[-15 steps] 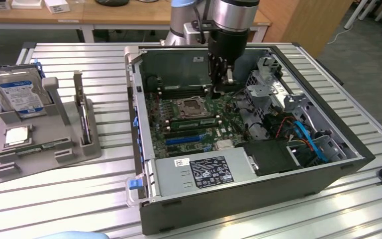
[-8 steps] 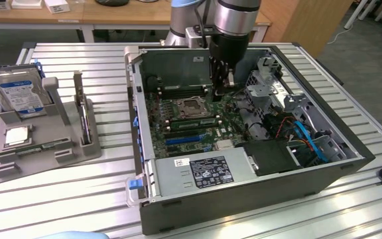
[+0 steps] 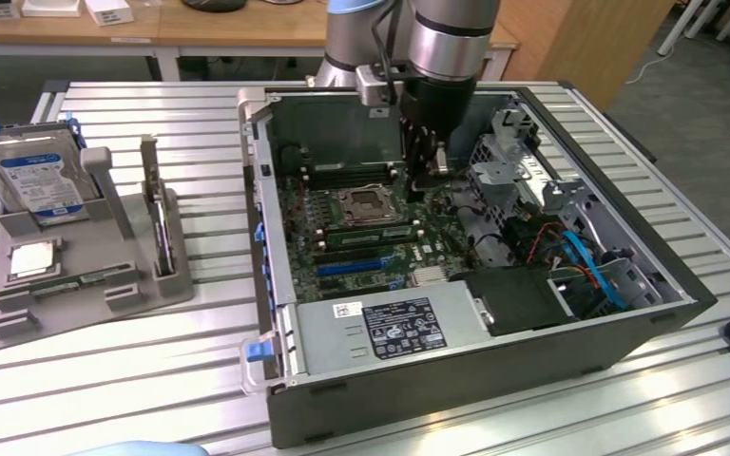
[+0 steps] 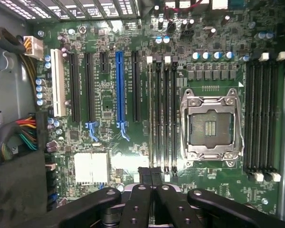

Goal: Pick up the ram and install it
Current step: 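Press down the ram until it locks into place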

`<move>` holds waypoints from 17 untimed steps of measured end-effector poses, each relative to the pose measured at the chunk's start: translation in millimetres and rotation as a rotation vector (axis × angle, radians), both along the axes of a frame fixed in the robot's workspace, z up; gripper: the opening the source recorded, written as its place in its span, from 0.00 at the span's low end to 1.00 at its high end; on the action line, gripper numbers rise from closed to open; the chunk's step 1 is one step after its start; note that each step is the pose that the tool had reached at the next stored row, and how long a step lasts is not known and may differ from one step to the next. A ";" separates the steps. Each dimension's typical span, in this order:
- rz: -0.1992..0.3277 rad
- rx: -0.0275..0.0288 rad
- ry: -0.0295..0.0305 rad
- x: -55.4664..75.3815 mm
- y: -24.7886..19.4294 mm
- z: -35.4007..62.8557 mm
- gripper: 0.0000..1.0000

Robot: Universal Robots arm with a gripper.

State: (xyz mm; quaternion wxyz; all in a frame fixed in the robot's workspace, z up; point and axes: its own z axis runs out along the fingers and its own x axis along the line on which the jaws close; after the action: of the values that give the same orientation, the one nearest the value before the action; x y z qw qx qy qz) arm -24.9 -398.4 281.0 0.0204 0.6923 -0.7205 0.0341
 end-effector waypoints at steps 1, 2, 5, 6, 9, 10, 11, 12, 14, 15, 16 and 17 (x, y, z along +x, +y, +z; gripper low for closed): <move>0.001 -0.0016 -0.0002 0.5 0.1 -1.6 0.10; 0.002 -0.0033 -0.0004 1.1 0.2 -3.3 0.10; 0.004 -0.0082 -0.0008 2.8 0.4 -7.8 0.10; 0.005 -0.0098 -0.0009 3.4 0.4 -9.3 0.10; 0.008 -0.0144 -0.0015 5.3 0.7 -13.8 0.10; 0.009 -0.0159 -0.0017 5.9 0.8 -15.2 0.10; 0.010 -0.0171 -0.0020 6.6 0.9 -16.6 0.10; 0.011 -0.0184 -0.0021 7.3 1.0 -17.9 0.10; 0.013 -0.0214 -0.0024 8.6 1.1 -20.8 0.10; 0.014 -0.0228 -0.0025 9.3 1.2 -22.2 0.10; 0.015 -0.0242 -0.0026 10.0 1.3 -23.7 0.10; 0.015 -0.0256 -0.0028 10.6 1.4 -25.1 0.10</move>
State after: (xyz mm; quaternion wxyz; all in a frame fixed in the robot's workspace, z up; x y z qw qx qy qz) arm -14.3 -397.0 255.9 0.0280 0.6975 -0.7147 0.0445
